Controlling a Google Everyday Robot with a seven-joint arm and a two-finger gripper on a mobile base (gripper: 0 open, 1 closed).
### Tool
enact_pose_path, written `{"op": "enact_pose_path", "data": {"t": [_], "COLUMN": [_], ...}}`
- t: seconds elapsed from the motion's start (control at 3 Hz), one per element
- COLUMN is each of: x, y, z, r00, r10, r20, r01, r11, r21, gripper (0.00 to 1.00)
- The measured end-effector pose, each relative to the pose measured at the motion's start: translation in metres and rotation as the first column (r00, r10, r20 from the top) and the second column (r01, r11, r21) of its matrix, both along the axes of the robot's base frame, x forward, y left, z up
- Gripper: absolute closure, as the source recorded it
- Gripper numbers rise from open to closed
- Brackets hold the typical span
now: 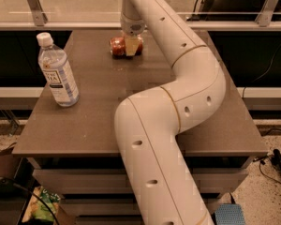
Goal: Place coke can upright
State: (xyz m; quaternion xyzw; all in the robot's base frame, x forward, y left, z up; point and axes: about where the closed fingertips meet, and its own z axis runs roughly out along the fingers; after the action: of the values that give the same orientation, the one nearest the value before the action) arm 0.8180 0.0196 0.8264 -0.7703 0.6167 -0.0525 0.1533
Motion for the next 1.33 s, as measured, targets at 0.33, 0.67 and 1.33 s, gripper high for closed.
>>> {"op": "enact_pose_path", "data": {"t": [0.33, 0.67, 1.33], "x": [0.004, 0.006, -0.001], "y": [-0.001, -0.004, -0.012], "z": [0.003, 0.012, 0.038], "r00": [0.9998, 0.9989, 0.9942], "r10": [-0.005, -0.030, -0.095], "r20": [0.017, 0.036, 0.050], "r01": [0.004, 0.027, 0.090], "r11": [0.999, 0.997, 0.992], "r21": [0.033, 0.071, 0.085], "gripper": [1.00, 1.00, 1.00]}}
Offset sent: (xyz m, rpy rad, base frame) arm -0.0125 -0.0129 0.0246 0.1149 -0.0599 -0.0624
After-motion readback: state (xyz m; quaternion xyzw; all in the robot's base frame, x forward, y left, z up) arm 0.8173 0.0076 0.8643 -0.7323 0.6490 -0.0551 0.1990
